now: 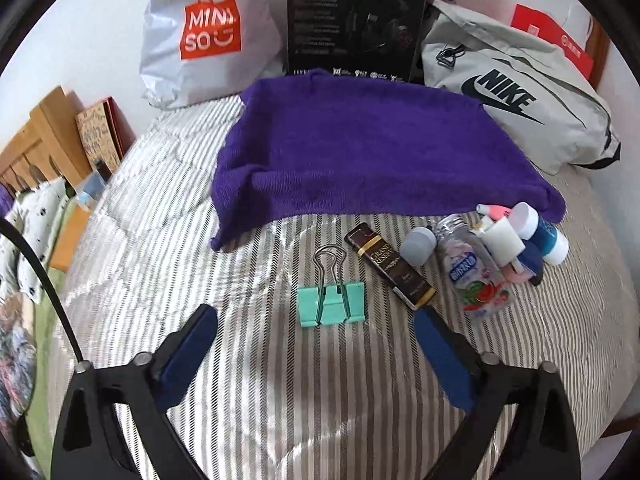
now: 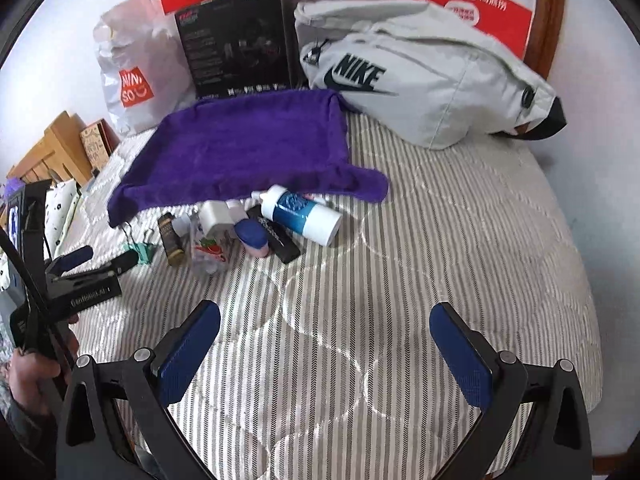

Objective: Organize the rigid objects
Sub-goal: 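Grasp the mint-green binder clip with the left tool while the right tool grasps the blue-white bottle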

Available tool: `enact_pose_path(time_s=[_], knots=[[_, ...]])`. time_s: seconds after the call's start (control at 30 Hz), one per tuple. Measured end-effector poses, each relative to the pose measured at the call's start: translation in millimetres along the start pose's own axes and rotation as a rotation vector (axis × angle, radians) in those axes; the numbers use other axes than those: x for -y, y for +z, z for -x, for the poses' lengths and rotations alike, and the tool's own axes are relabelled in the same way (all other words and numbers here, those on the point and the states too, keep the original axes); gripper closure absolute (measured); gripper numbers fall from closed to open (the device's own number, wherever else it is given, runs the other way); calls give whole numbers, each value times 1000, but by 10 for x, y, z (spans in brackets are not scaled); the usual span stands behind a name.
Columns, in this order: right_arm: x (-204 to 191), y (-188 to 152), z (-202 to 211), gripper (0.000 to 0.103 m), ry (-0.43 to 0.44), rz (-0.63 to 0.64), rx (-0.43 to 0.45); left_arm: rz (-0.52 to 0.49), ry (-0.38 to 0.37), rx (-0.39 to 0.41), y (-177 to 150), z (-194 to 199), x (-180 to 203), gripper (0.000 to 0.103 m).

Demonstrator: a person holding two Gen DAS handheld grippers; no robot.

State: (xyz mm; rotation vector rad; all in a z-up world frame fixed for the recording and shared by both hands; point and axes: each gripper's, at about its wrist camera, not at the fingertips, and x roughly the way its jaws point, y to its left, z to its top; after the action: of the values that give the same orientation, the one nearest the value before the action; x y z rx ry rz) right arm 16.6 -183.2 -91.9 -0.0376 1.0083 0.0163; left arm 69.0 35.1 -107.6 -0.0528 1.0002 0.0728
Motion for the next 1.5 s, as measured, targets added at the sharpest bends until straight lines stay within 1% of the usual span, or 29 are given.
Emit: enact_pose_path(time_s=[0.07,0.23,0.3,0.33,0.37,0.4,0.5,0.53,0.57,0.6,0.67,0.77,0.9,0.97,1.0,1.07,1.1,1.17,1.2,1.23,1.4,1.5], knots=[[-2,3,-96,0,-3,3,-22,16,-26,-15,5,-80,-32,9],[-12,19,-260,0,-4,9,-50,25,-44,-14,17,-191,-67,11],[-17,36,-326,0,-2,11,-57,33,-54,-20,15,-238,-74,18],[-16,42,-353,0,-1,12,-59,38,-58,-25,13,-270,-78,24],[-14,53,-385,0,-1,12,-58,39,-61,-36,10,-300,-75,27],[-6,61,-406,0,2,13,-57,40,-63,-43,7,-329,-70,27],[5,135,-483,2,0,35,-33,29,-48,-31,-11,-355,-49,30],[6,172,-519,2,-6,51,-22,22,-42,-19,-12,-351,-32,40],[14,207,-551,2,-11,63,-15,17,-43,-12,-22,-347,-24,46],[21,243,-580,2,-12,71,-11,6,-33,-10,-27,-352,-9,46],[48,342,-662,3,6,90,5,-18,-16,-1,-34,-350,20,55],[80,495,-825,4,39,125,11,-32,-19,4,-40,-348,36,57],[42,610,-1041,10,59,195,0,-38,-33,8,-50,-350,32,57],[4,638,-1163,16,61,236,-26,-38,-35,4,-46,-354,31,57],[-15,643,-1211,20,64,254,-33,-38,-37,1,-40,-358,34,57],[-56,657,-1283,21,89,280,-41,-41,-38,-4,-37,-362,39,57],[-67,669,-1288,22,99,282,-26,-39,-40,-5,-40,-363,33,57],[-85,691,-1308,30,132,283,-21,-35,-45,-5,-41,-368,29,57],[-88,701,-1306,42,155,274,-25,-37,-43,-5,-42,-369,32,57],[-86,707,-1311,51,188,261,-42,-37,-42,-5,-43,-371,33,57],[-48,640,-1267,55,200,232,-75,-37,-48,-4,-39,-374,32,57],[78,536,-1200,58,189,173,-115,-40,-50,0,-34,-375,32,57]])
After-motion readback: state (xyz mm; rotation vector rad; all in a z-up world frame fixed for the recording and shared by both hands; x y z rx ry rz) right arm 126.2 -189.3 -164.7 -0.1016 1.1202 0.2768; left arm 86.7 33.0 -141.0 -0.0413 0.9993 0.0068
